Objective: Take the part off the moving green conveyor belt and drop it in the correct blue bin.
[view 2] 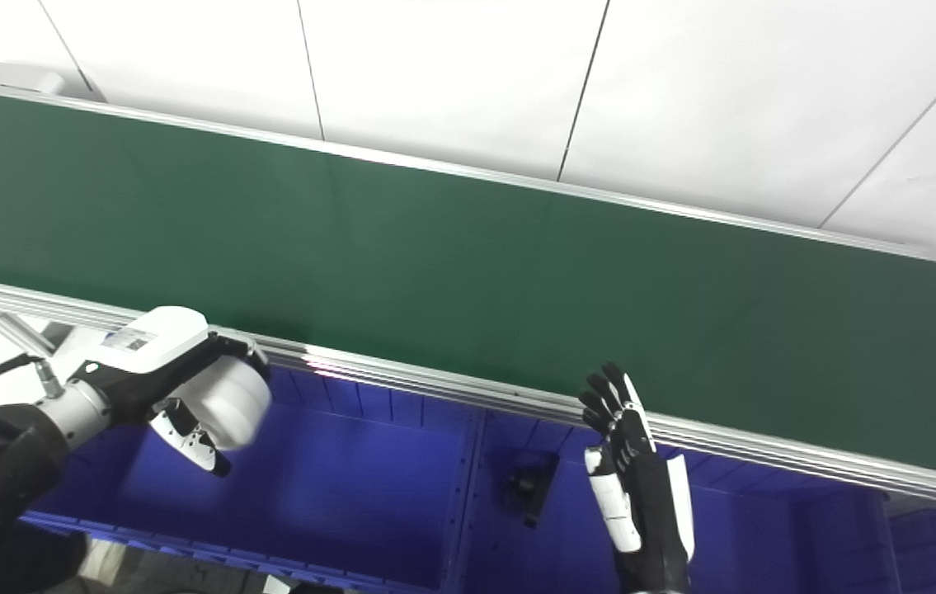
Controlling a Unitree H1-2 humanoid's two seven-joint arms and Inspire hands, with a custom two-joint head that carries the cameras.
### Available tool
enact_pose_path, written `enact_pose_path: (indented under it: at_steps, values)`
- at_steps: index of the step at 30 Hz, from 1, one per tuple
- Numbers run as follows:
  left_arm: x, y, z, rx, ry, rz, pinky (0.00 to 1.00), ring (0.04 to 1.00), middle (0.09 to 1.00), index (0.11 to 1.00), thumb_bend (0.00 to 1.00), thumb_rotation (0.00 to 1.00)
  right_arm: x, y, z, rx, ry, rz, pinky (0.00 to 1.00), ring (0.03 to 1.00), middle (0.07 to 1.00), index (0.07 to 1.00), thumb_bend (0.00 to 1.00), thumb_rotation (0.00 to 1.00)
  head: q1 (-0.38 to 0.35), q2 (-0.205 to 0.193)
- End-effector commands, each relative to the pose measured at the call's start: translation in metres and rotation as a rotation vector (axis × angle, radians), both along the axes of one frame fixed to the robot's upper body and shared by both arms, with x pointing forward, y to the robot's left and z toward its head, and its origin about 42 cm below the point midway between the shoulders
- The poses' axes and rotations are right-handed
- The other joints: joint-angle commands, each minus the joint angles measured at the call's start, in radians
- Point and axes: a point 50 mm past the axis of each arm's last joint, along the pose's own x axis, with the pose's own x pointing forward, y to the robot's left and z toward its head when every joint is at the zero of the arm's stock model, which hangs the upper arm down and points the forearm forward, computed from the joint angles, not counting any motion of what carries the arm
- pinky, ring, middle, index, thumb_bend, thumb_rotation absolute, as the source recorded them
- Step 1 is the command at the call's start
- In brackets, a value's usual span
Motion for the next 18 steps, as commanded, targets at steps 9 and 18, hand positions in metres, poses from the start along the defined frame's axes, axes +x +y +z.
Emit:
enact_pose_path:
  at_steps: [9, 18]
  values:
    - [-0.023, -0.009, 0.056, -0.122, -0.119, -0.041, 0.68, 0.757, 0.766, 0.712, 1.00, 0.24, -0.005, 0.006, 0.008, -0.001, -0.027, -0.007, 0.84, 0.871, 0.900, 0.945, 0.78, 0.91, -0.005, 0.013]
    - [-0.044, -0.042, 0.081, -0.369, -0.141, -0.089, 0.68, 0.784, 0.780, 0.713, 1.00, 0.26, -0.003, 0.015, 0.007, -0.008, -0.028, -0.010, 0.82, 0.858, 0.894, 0.939, 0.78, 0.91, -0.102, 0.010]
